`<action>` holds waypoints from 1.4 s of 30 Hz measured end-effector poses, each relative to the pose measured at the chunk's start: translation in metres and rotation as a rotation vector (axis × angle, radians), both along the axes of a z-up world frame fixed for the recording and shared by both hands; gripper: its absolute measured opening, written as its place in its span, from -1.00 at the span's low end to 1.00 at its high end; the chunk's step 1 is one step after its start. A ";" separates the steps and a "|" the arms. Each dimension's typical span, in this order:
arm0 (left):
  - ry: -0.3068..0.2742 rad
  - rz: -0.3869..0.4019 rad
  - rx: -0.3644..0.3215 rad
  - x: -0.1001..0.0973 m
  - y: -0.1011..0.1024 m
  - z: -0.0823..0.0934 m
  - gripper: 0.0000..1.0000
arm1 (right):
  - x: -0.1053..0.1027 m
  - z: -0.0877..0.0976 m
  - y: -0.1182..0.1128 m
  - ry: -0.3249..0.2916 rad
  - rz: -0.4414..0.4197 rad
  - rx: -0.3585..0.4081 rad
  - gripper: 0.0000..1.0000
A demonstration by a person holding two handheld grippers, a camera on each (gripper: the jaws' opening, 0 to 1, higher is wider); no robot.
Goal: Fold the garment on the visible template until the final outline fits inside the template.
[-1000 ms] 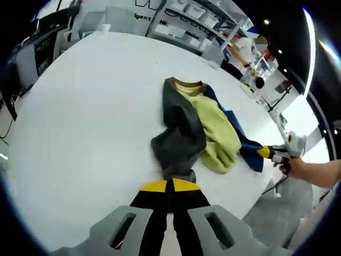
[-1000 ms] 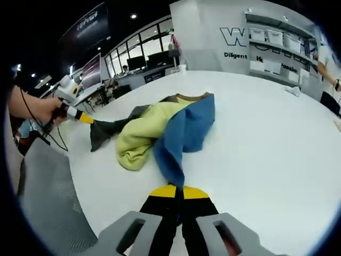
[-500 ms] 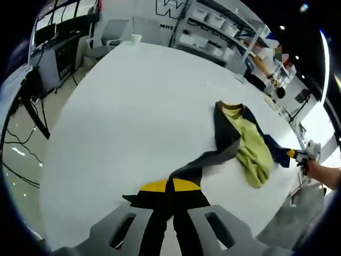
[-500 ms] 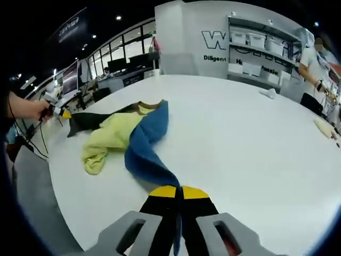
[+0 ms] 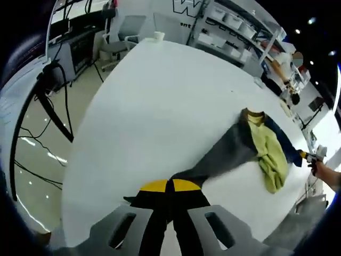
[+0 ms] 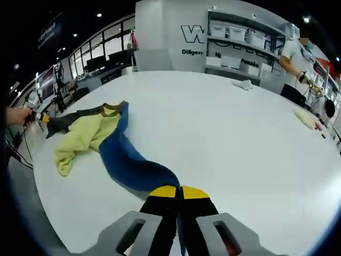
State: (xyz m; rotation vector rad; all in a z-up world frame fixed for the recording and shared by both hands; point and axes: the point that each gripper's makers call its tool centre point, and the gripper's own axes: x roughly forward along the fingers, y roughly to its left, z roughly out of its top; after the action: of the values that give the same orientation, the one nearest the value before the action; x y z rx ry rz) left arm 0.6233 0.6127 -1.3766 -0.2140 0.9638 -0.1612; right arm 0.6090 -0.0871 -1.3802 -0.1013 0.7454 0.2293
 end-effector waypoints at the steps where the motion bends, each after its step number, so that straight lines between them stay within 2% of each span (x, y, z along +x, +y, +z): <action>1: 0.001 0.003 0.002 0.000 0.002 0.000 -1.00 | 0.000 0.000 -0.002 0.008 -0.003 -0.004 -1.00; 9: 0.020 0.044 0.029 0.008 0.027 -0.002 -1.00 | 0.007 0.001 -0.025 0.037 -0.031 -0.029 -1.00; 15: 0.038 0.037 0.072 0.010 0.039 -0.006 -1.00 | 0.002 -0.001 -0.035 0.061 -0.028 -0.041 -1.00; 26: 0.072 0.005 0.126 0.017 0.046 -0.012 -1.00 | -0.003 -0.007 -0.049 0.102 -0.032 -0.055 -1.00; 27: 0.078 0.001 0.125 0.017 0.045 -0.012 -1.00 | -0.004 -0.008 -0.049 0.110 -0.032 -0.051 -1.00; 30: 0.106 -0.097 0.140 0.012 0.031 -0.016 -1.00 | -0.005 -0.009 -0.045 0.126 -0.009 -0.053 -1.00; 31: 0.117 -0.106 0.152 0.010 0.029 -0.017 -1.00 | -0.007 -0.010 -0.041 0.140 -0.004 -0.051 -1.00; 34: 0.111 -0.112 0.158 0.012 0.027 -0.016 -0.98 | -0.005 -0.010 -0.036 0.140 0.008 -0.056 -0.92; 36: 0.107 -0.122 0.174 0.014 0.027 -0.015 -0.86 | -0.003 -0.009 -0.032 0.139 0.022 -0.068 -0.86; 40: 0.075 -0.115 0.189 0.022 0.030 -0.006 -0.78 | 0.004 -0.003 -0.025 0.122 0.044 -0.060 -0.75; 42: 0.052 -0.104 0.220 0.027 0.035 0.000 -0.69 | 0.010 -0.002 -0.021 0.105 0.060 -0.050 -0.77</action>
State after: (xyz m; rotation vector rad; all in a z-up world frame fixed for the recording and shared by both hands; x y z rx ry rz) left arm 0.6504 0.6482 -1.3766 0.0348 1.0368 -0.1441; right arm 0.6187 -0.1085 -1.3823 -0.1599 0.8535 0.2752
